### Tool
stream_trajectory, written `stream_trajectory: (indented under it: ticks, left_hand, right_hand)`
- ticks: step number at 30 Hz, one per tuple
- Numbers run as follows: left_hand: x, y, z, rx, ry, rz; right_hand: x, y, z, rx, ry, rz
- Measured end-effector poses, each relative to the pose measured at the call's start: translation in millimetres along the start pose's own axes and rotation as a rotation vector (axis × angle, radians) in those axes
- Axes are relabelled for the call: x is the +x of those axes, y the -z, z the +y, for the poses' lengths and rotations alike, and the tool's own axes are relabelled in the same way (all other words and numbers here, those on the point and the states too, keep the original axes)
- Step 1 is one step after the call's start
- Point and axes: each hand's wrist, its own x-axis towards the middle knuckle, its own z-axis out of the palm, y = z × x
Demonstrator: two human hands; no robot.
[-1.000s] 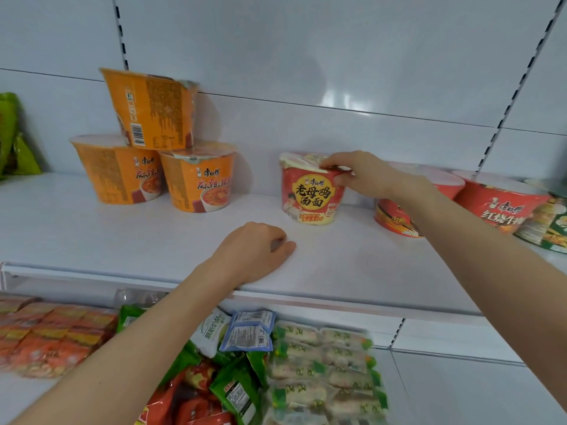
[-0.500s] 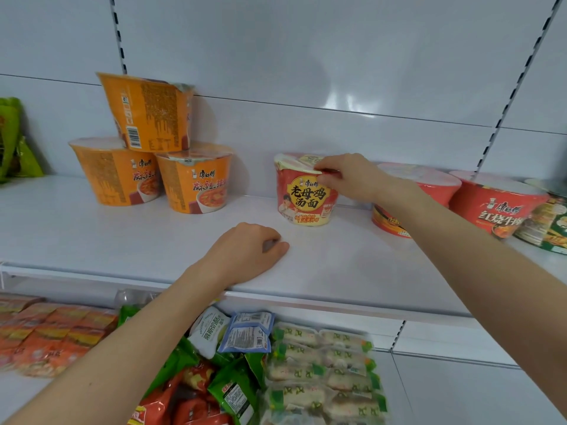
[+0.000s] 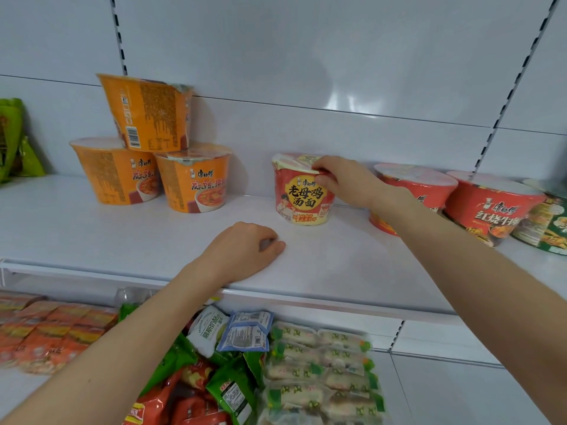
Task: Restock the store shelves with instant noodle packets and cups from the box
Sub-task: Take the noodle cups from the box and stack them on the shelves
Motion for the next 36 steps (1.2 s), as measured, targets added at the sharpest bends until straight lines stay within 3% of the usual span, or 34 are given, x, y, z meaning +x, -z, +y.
stream_trajectory:
  ticks: [5, 13, 20, 31, 36]
  left_hand:
    - [-1.0, 1.8, 1.0, -0.008, 0.015, -0.002]
    - [-4.3, 7.3, 6.3, 0.104, 0.015, -0.004]
    - [-21.3, 33.8, 8.5, 0.272, 0.021, 0.094]
    - [-85.2, 99.7, -81.7, 0.433, 0.230, 0.110]
    - [-99.0, 125.4, -142.6, 0.464, 0.267, 0.079]
  right_hand:
    - [-6.2, 3.5, 0.2, 0.061, 0.000, 0.014]
    - [-17.2, 25.2, -18.2, 0.111, 0.083, 0.222]
    - [-15.0, 22.4, -43.5, 0.150, 0.138, 0.181]
    - [15.6, -17.9, -125.1, 0.195, 0.219, 0.078]
    - [35.5, -36.1, -171.5, 0.211, 0.204, 0.121]
